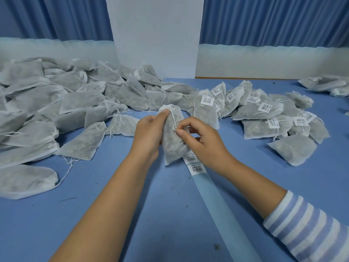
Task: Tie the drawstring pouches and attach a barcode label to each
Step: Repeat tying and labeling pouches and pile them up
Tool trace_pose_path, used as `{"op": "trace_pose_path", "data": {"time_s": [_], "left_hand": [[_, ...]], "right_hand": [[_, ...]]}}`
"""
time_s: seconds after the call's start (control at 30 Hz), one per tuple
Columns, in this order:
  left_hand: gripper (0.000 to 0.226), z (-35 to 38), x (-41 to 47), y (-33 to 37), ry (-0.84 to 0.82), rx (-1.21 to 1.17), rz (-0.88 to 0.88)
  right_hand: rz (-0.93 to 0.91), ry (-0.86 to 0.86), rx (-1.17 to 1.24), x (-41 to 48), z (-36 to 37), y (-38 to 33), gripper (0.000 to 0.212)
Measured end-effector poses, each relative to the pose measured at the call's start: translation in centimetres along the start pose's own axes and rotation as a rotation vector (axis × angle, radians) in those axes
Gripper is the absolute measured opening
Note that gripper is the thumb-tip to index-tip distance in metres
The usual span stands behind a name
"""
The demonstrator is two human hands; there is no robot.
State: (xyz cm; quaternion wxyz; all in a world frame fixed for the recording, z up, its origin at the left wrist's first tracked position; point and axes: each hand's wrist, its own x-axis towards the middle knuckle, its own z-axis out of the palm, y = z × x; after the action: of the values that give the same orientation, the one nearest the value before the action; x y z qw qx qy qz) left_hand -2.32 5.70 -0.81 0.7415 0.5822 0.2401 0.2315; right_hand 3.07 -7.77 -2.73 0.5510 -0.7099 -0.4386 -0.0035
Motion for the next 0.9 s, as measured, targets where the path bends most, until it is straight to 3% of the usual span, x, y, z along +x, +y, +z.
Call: {"op": "trace_pose_path", "data": {"time_s": [0.1,0.23,0.33,0.4,0.5,0.6,0.67,0.77,0.9], "left_hand": [[0.03,-0.4,-0.2,0.3,-0.114,0.034,-0.023],[0.024,-1.1,-0.4,0.6,-0.284,0.196,-0.096],[0.019,-1.3,-0.1,0.3,-0.276,0.213,-0.108],[0.016,-1.6,0.2,0.3,-0.217,0.224,-0.113],[0.016,-2.3,0.7,0.4,-0.137,0.324,-0.138],[0.025,-2.8,0.9,0.4,-0.147,0.451,-0.182],[0.033,-2.9,0.8,0.3,-0.169,0.507,-0.227],[0.041,-2.8,0.6,-0.1,-0.229,0.562,-0.287],[0.032,-2.4,0.5,-0.7,-0.332,0.427,-0.365]], "right_hand": [[0.011,0.024,0.019,0.2,-0.4,0.3,0.016],[-0.023,0.014,0.038,0.5,-1.0,0.2,0.021],[0.025,-0.096,0.113,0.8,-1.7,0.0,0.014],[0.191,-0.101,0.216,1.0,-2.5,0.0,0.008],[0.366,-0.183,-0.129,1.2,-4.5,0.6,0.012],[0.439,-0.53,-0.39,0.8,-5.5,1.3,0.026],[0.421,-0.661,-0.459,0.6,-5.4,1.5,0.029],[0.354,-0.688,-0.508,0.5,-4.9,1.7,0.032],[0.316,-0.607,-0.463,0.4,-4.2,1.9,0.026]]}}
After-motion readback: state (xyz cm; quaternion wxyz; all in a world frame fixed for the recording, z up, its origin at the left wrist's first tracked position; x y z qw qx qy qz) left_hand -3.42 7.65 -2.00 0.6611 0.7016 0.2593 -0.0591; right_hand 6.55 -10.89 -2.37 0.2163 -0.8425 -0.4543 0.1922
